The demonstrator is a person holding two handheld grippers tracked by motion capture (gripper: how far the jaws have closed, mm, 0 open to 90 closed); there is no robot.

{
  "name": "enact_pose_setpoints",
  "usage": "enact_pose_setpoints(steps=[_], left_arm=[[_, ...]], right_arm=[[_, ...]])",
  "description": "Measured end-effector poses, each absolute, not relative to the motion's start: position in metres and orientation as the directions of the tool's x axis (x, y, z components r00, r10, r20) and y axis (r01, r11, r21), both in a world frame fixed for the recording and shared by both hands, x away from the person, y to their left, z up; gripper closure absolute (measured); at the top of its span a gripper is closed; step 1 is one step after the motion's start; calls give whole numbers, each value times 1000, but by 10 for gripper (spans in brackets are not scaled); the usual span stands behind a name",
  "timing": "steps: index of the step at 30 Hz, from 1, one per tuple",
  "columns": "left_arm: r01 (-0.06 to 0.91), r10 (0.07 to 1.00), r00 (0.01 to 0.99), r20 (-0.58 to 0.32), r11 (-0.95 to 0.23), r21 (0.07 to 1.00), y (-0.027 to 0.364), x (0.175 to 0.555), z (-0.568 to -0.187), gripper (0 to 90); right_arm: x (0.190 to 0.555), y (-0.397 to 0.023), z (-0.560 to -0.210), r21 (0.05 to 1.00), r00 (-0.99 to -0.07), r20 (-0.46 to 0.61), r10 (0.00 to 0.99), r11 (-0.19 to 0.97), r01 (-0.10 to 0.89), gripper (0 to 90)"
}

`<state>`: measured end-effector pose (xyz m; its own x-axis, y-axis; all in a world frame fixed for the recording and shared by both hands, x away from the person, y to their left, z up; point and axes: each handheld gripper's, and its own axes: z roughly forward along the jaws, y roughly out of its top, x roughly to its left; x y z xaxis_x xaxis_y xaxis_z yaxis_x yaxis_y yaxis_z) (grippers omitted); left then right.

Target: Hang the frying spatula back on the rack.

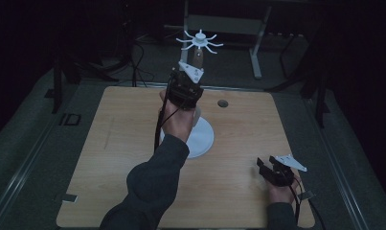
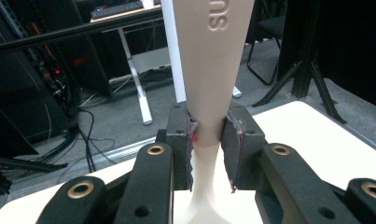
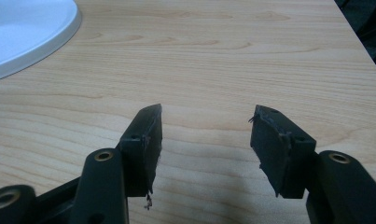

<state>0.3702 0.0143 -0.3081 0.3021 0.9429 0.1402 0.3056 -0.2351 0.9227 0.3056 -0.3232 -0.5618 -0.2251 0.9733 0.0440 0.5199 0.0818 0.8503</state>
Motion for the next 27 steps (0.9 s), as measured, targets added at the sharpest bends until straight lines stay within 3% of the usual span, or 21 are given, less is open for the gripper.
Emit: enact_pose_setpoints(steps=[5, 11, 27], left_arm=[[294, 944, 300, 139, -230, 928, 16, 370, -311, 730], [263, 941, 312, 135, -222, 939, 19, 366, -308, 603], [265, 933, 339, 123, -220, 939, 19, 364, -314, 486]], right_arm=[[306, -323, -562, 850, -225, 44, 973, 82, 520, 432], [306, -323, -562, 850, -226, 44, 973, 83, 521, 430], [306, -323, -562, 848, -222, 42, 974, 83, 523, 409]])
